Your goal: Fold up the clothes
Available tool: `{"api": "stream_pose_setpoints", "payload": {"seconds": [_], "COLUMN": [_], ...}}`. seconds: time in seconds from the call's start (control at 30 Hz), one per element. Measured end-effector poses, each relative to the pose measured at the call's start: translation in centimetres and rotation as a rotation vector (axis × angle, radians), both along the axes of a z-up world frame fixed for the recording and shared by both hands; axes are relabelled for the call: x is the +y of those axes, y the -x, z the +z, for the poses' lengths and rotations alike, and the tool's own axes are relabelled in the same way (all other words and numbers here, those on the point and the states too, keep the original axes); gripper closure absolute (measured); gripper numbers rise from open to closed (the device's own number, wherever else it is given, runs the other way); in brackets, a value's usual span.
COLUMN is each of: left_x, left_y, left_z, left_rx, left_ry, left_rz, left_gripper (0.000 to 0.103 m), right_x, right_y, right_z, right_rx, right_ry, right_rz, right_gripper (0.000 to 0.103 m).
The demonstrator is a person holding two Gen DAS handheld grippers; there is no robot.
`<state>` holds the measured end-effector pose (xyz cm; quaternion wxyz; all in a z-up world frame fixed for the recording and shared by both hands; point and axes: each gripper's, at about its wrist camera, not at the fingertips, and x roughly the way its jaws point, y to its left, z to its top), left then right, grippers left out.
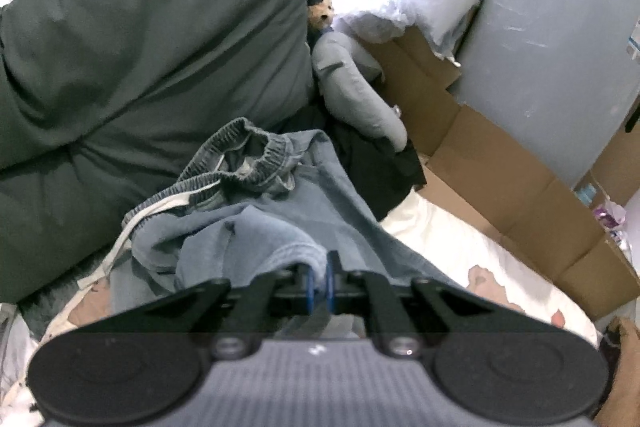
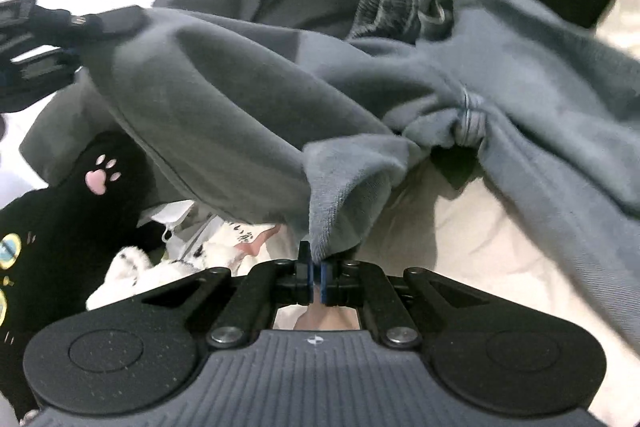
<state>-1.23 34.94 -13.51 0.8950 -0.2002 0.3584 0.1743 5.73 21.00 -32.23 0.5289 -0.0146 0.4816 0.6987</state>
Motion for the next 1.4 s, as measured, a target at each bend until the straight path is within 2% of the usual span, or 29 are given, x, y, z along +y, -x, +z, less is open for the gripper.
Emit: {"api": "stream_pose_setpoints", "payload": {"seconds": [0.17, 0.43, 0.67, 0.9, 1.1, 1.23, 1.27, 1.33, 1.4], "left_x": [0.1, -0.4, 0.3, 2.2, 4.7, 6.4, 6.8, 7.9, 9.3], "left_y": [0.2, 0.1, 0.1, 0.3, 0.1, -0.1, -0.1, -0.1, 0.2], "left_z": [0.8, 1.1, 1.0, 1.2, -0.1, -0.9, -1.1, -1.5, -1.9], "left_rx": [-0.007, -0.041, -0.097, -0.135, -0.132, -0.122, -0.116, -0.106, -0.097], "left_ry": [0.025, 0.067, 0.127, 0.132, 0.131, 0.096, 0.081, 0.039, 0.017], "left_rz": [0.023, 0.015, 0.040, 0.069, 0.134, 0.184, 0.198, 0.234, 0.287], "left_gripper": [0.097, 0.097, 0.097, 0.097, 0.097, 0.097, 0.097, 0.097, 0.097], "right_x": [-1.7, -5.8, -8.2, -8.5, -5.8, -3.5, -2.9, -2.0, -1.8], "right_y": [-0.4, -3.5, -6.0, -8.5, -9.5, -9.9, -10.0, -10.4, -11.1], "right_z": [3.5, 8.3, 13.1, 17.2, 16.3, 15.0, 14.6, 14.3, 14.1], "right_rx": [-0.075, -0.140, -0.158, -0.194, -0.226, -0.236, -0.232, -0.210, -0.189], "right_ry": [-0.002, 0.029, 0.045, 0.026, 0.036, 0.049, 0.052, 0.043, 0.035], "right_rz": [0.080, 0.177, 0.235, 0.230, 0.166, 0.114, 0.100, 0.063, 0.039], "right_gripper": [0.102, 0.102, 0.102, 0.103, 0.103, 0.102, 0.098, 0.097, 0.087]}}
